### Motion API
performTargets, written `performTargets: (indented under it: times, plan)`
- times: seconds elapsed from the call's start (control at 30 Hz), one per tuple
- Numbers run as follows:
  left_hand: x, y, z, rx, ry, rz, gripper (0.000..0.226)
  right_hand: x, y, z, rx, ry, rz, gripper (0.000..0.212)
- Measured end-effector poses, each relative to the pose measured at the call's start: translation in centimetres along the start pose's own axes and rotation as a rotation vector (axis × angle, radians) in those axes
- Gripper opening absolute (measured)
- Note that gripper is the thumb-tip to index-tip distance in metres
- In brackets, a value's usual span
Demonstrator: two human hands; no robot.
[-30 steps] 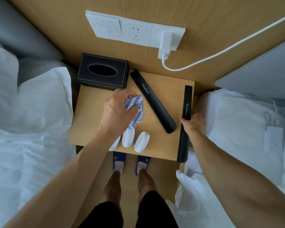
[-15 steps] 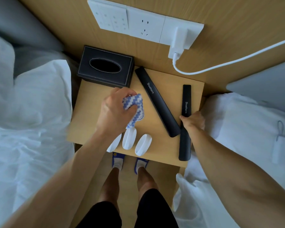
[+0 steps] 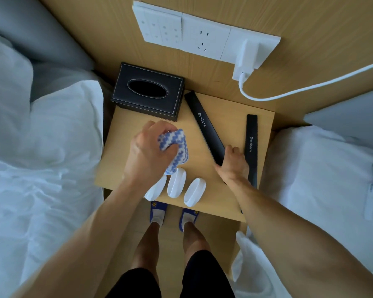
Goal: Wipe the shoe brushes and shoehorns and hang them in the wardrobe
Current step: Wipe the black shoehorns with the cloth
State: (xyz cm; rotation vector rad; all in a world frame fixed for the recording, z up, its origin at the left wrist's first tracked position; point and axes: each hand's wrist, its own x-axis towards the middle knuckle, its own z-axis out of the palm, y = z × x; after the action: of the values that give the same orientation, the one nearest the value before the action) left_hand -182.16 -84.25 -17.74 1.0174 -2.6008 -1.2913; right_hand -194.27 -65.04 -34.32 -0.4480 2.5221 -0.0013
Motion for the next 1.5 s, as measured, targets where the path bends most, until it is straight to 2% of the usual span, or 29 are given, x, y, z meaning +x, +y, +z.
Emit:
performTargets:
  times: [0.23,0.4,0.6,0.8,1.03,1.23,1.37,1.5]
  plan:
    - [-1.3,-1.2,-1.3,0.012,0.034,-0.005,0.027,-0.9,-2.7,0.2,0.013,-0.045,0.012,0.057]
    - [-1.8,-1.1,-2.1,-0.005,0.056,0.029,0.027,-2.0,-2.5,-0.9,0.038,-0.015,0.063,0.054]
    - [-2.6,-0.1,-3.7,-0.043,0.063,0.078,0.027,-4.0,-1.1,-3.6,0.210,-0.097,0.126,0.049]
    - [-3.5,1.3,-6.2,-0.033,0.076,0.137,0.028,-8.2,1.0,-6.3,0.418,-0.089,0.124,0.046]
    - [-5.0,3.4,-9.7,-0.112,0.141,0.160,0.031,-13.9,1.1,-8.2,0.550,-0.111,0.012,0.046]
    - [-6.4,5.8,-12.2,-0.150,0.209,0.202,0.032,-17.0,-2.1,-12.2,0.716,-0.117,-0.168,0.054]
    - [-6.9,7.8,-14.5,-0.212,0.261,0.249,0.033,-18.8,-5.6,-17.3,0.991,-0.138,-0.362,0.067]
    - [-7.5,10.1,-17.0,-0.224,0.355,0.303,0.035,-20.4,-8.9,-22.4,1.167,-0.092,-0.585,0.066]
